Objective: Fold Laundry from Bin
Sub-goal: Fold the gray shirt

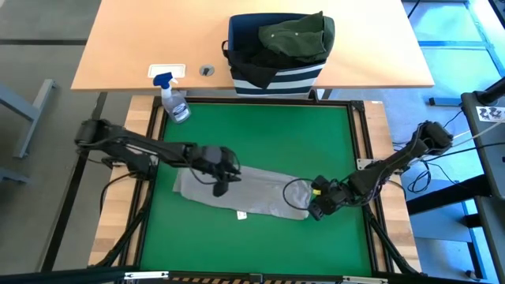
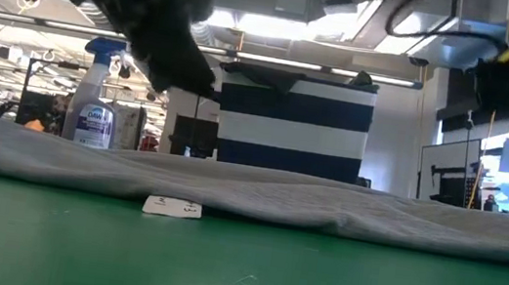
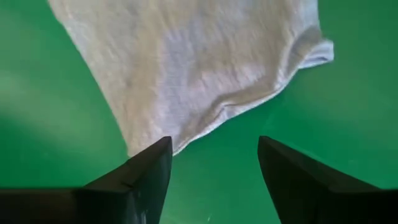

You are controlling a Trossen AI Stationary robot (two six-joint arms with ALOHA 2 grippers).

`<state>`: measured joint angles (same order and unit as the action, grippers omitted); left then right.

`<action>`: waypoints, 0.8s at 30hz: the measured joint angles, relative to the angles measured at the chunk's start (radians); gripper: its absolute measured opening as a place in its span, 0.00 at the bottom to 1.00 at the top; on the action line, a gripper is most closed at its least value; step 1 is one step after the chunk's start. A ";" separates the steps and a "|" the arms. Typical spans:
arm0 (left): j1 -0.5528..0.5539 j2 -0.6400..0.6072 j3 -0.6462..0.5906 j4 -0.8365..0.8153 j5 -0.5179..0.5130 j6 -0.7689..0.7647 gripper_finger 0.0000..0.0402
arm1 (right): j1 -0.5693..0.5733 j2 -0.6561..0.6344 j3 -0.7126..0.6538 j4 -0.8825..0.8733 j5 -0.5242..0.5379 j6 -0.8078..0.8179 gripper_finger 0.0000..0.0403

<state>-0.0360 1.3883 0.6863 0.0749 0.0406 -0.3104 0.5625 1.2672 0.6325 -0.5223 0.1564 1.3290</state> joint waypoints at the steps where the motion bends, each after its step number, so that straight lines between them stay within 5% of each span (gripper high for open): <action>1: -0.009 0.033 0.023 0.000 -0.001 -0.008 0.30 | 0.000 -0.014 -0.025 0.022 0.000 0.013 0.62; 14: -0.094 0.487 0.345 0.002 -0.005 -0.019 0.26 | 0.000 -0.111 -0.299 0.437 0.067 0.322 0.71; 24: -0.063 0.642 0.403 0.041 -0.021 0.134 0.26 | 0.001 -0.065 -0.350 0.553 0.125 0.384 0.71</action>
<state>-0.0986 2.0303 1.0888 0.1158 0.0196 -0.1768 0.5632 1.2017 0.2828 0.0309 0.2812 1.7132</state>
